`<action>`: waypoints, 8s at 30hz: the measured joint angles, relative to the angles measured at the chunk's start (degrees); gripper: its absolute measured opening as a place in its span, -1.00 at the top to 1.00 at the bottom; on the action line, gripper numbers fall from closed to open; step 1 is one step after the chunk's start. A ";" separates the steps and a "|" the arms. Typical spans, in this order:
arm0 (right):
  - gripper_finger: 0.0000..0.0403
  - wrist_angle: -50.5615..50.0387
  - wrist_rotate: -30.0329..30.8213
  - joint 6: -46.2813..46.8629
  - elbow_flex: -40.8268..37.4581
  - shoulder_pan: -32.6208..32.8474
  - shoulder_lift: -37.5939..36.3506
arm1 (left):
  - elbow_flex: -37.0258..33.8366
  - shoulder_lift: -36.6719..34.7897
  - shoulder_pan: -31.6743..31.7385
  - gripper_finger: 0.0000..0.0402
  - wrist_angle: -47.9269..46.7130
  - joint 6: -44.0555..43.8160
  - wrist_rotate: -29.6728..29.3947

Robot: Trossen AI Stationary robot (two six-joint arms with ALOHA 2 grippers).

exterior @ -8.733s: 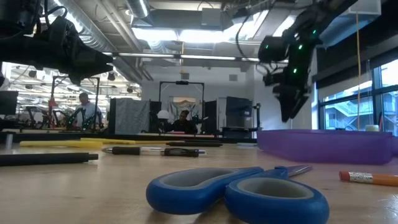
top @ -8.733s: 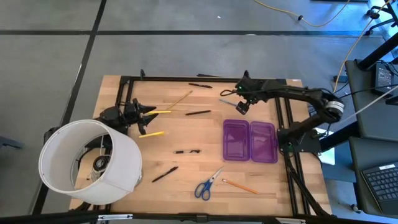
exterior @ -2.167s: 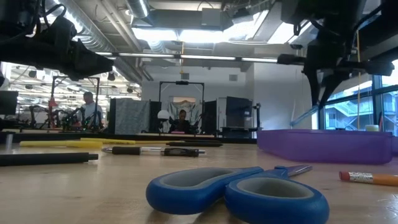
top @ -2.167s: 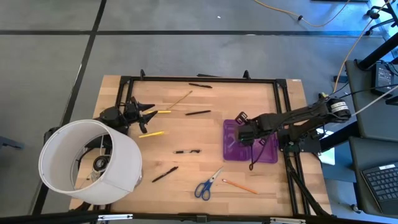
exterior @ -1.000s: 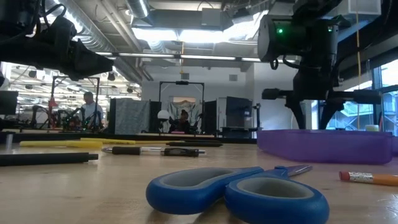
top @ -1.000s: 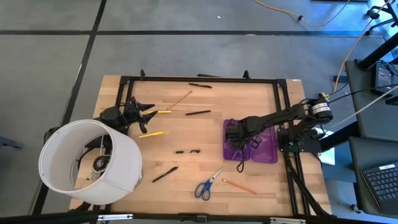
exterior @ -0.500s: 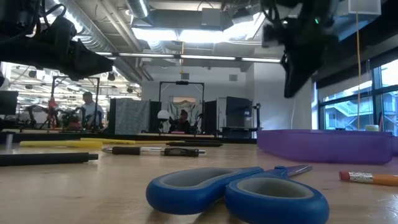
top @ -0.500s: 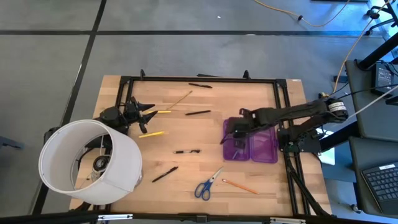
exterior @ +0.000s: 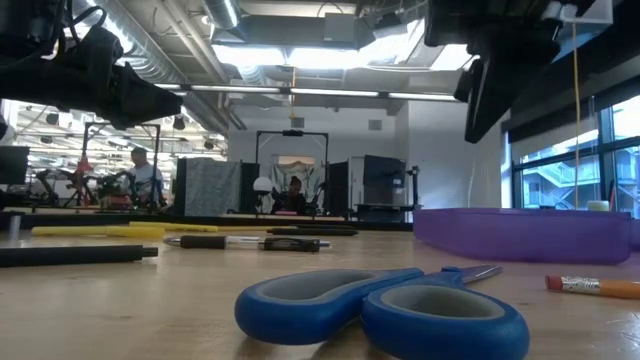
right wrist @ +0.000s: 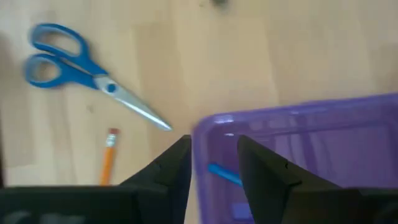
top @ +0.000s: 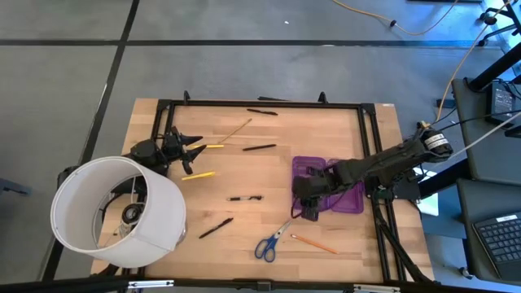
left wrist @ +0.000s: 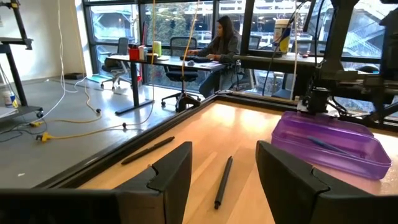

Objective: Pick & place school supplies into a supply box
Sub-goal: Put the bottom pencil into the supply box

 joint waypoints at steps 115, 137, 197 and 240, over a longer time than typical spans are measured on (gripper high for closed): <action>0.96 -17.10 3.70 22.89 30.22 16.08 38.17 | 0.02 0.00 0.00 0.15 3.30 0.02 -2.14; 0.67 -23.48 3.74 22.61 32.79 16.14 38.42 | 0.02 0.00 -0.01 0.15 3.30 0.02 -2.14; 0.54 -13.61 4.94 19.79 27.76 15.81 38.07 | 0.02 0.02 -0.02 0.15 3.06 0.02 -1.92; 0.88 -15.94 -0.01 22.46 27.26 15.79 38.07 | 0.02 0.02 0.00 0.15 3.06 0.00 -1.92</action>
